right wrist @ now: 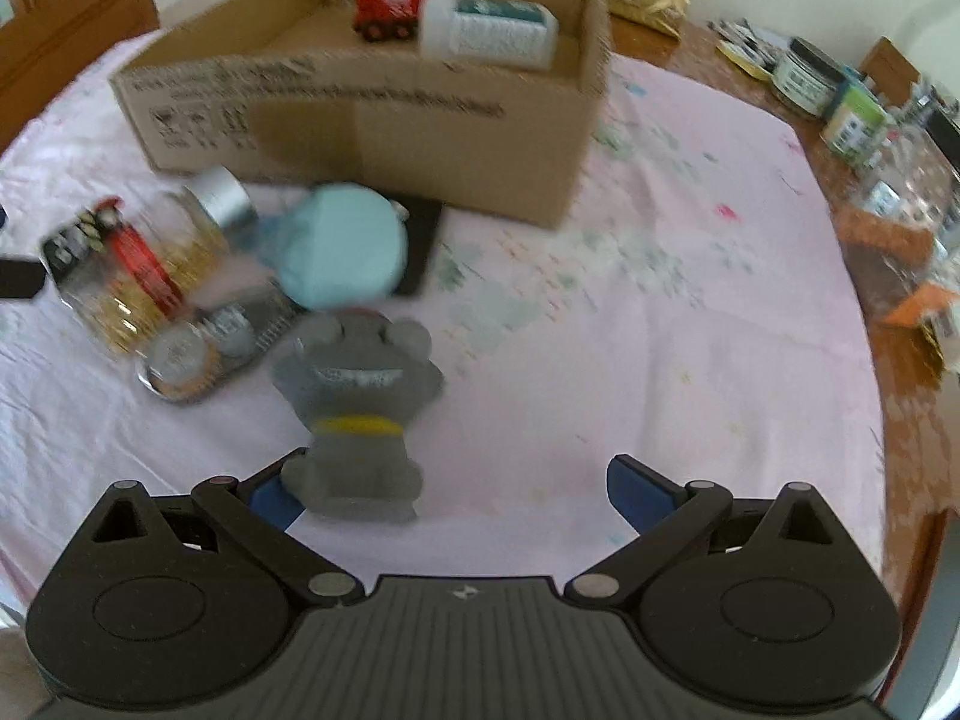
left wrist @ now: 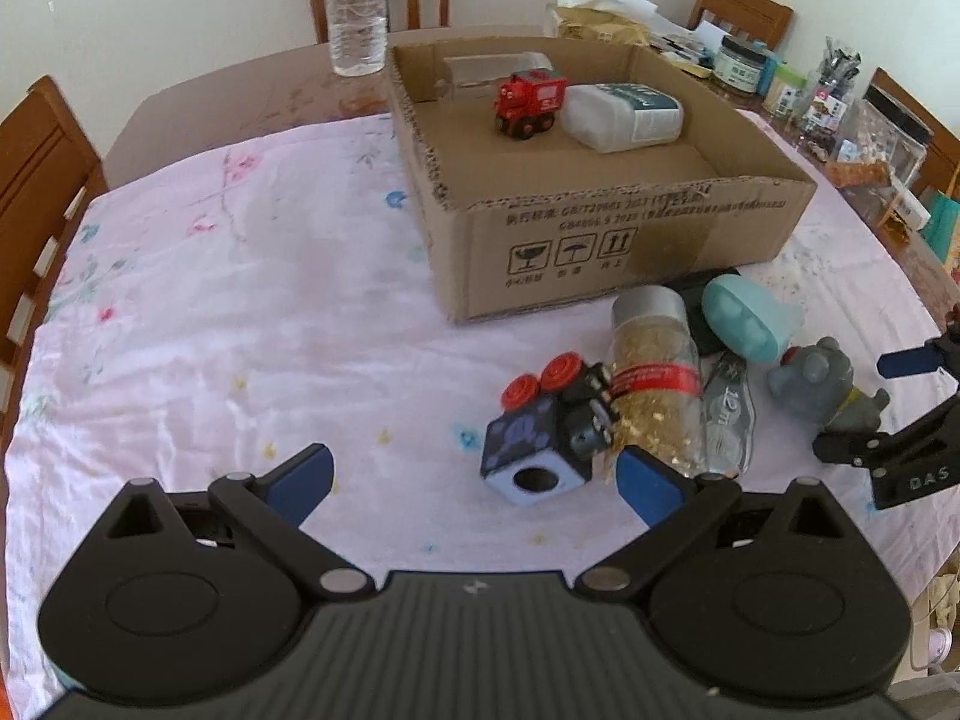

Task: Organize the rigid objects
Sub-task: 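Move the left tool to the black cube toy while the right tool moves to the grey toy, then grasp the black cube toy with red buttons with the left tool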

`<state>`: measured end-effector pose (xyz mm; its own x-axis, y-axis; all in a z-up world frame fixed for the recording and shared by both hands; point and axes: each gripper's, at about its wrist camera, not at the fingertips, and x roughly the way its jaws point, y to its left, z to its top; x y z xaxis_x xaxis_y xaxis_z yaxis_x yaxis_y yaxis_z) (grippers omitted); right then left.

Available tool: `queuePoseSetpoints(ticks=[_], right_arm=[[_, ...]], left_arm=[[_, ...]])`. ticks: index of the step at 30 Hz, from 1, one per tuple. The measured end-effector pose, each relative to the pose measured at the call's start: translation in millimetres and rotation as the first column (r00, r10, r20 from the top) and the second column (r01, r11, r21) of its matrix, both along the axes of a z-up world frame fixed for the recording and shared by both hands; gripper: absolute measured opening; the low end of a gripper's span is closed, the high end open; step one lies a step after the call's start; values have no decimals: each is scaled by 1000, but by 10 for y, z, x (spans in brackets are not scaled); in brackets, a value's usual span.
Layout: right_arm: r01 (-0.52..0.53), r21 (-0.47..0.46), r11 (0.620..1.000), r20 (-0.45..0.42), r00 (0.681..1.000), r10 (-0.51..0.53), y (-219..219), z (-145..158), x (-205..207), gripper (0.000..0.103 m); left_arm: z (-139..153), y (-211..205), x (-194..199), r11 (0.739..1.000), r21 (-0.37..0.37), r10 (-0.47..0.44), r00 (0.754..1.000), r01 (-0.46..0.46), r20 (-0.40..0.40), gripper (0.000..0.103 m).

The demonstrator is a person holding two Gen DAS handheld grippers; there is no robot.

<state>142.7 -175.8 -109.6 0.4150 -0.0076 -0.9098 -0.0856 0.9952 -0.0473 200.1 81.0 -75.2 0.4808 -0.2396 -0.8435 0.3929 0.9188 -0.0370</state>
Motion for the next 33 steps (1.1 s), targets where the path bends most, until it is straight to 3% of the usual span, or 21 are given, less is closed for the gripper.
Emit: queuePoseSetpoints(ticks=[6, 15, 22, 33], right_arm=[[26, 9, 1000, 1, 1000, -26, -23, -1, -16, 103], [28, 5, 1000, 0, 1000, -28, -1, 20, -4, 103], [-1, -6, 1000, 18, 1000, 1, 116, 21, -33, 103], [194, 5, 981, 31, 981, -194, -359, 5, -86, 103]], left_arm=[[-105, -16, 91, 1000, -19, -5, 1000, 5, -17, 100], [-320, 87, 233, 998, 42, 56, 998, -55, -26, 99], [-333, -14, 264, 997, 72, -16, 1000, 15, 6, 99], [-378, -56, 329, 989, 93, -116, 993, 115, 2, 98]])
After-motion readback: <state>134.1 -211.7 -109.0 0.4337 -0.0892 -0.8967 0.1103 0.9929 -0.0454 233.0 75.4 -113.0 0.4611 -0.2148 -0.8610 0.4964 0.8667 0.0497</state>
